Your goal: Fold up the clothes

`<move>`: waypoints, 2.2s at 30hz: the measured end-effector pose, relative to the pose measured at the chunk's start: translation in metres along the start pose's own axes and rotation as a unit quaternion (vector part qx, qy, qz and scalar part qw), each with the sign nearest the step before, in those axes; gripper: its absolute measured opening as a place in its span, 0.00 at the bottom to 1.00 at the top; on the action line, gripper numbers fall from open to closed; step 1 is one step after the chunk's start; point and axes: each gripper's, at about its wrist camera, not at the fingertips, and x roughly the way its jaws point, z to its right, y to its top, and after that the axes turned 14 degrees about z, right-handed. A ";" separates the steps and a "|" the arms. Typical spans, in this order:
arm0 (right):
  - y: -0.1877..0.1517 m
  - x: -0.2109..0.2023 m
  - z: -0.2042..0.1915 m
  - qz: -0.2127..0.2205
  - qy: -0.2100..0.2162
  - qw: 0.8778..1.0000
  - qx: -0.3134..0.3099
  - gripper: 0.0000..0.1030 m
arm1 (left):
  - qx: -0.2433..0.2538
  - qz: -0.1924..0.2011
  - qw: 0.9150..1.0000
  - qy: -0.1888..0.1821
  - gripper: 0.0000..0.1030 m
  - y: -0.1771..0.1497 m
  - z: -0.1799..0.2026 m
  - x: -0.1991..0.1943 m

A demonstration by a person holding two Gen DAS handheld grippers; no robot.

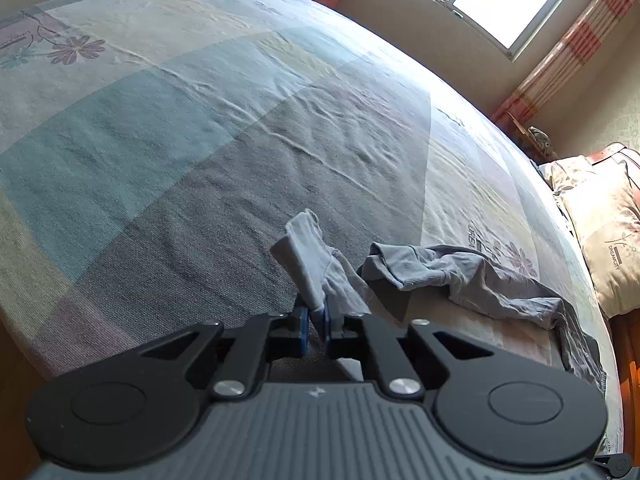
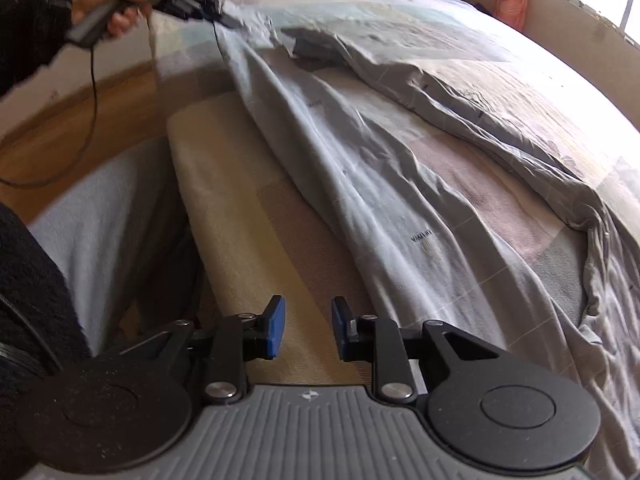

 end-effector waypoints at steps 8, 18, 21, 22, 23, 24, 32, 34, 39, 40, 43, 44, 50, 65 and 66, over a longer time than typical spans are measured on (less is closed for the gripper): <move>-0.001 -0.003 0.020 0.012 -0.057 0.998 -0.009 0.26 | -0.001 -0.011 1.000 0.001 0.06 -0.005 -0.003 0.006; -0.002 0.021 -0.002 -0.023 -0.076 0.979 -0.188 0.23 | 0.004 -0.027 1.000 0.009 0.06 -0.011 -0.006 0.015; 0.000 0.026 -0.004 -0.028 -0.074 0.975 -0.207 0.03 | 0.007 -0.029 0.999 0.011 0.06 -0.012 -0.008 0.015; 0.001 0.027 -0.005 -0.028 -0.076 0.974 -0.211 0.03 | 0.006 -0.027 1.000 0.011 0.06 -0.012 -0.008 0.013; 0.002 0.025 -0.006 -0.028 -0.073 0.975 -0.206 0.03 | 0.005 -0.025 1.000 0.011 0.06 -0.012 -0.009 0.012; 0.004 0.020 -0.006 -0.026 -0.066 0.979 -0.193 0.03 | 0.004 -0.023 1.000 0.011 0.06 -0.012 -0.010 0.010; 0.010 -0.013 -0.020 -0.030 0.062 0.996 -0.056 0.03 | 0.005 -0.024 1.000 0.018 0.06 -0.008 -0.019 0.009; 0.004 -0.016 -0.024 -0.029 0.057 0.997 -0.048 0.05 | 0.003 -0.030 0.999 0.023 0.06 -0.011 -0.021 0.013; -0.009 -0.040 -0.016 -0.011 -0.013 1.000 -0.018 0.07 | -0.005 -0.040 0.999 0.026 0.06 -0.018 -0.028 0.016; -0.014 -0.041 -0.012 -0.016 -0.026 0.999 -0.018 0.09 | -0.004 -0.041 0.999 0.025 0.06 -0.018 -0.028 0.017; -0.030 -0.045 -0.003 -0.030 -0.066 0.997 -0.016 0.09 | -0.003 -0.043 0.999 0.025 0.06 -0.019 -0.029 0.019; -0.035 -0.046 0.001 -0.035 -0.079 0.996 -0.016 0.09 | -0.002 -0.044 0.999 0.025 0.06 -0.019 -0.029 0.019; -0.052 -0.053 0.026 -0.048 -0.115 0.992 0.007 0.12 | -0.001 -0.049 0.998 0.027 0.07 -0.020 -0.030 0.021; -0.049 -0.040 0.016 -0.094 -0.057 0.974 -0.197 0.24 | 0.005 -0.058 0.998 0.034 0.08 -0.019 -0.027 0.025; -0.051 -0.042 0.020 -0.105 -0.060 0.973 -0.198 0.24 | 0.005 -0.059 0.998 0.034 0.09 -0.019 -0.027 0.025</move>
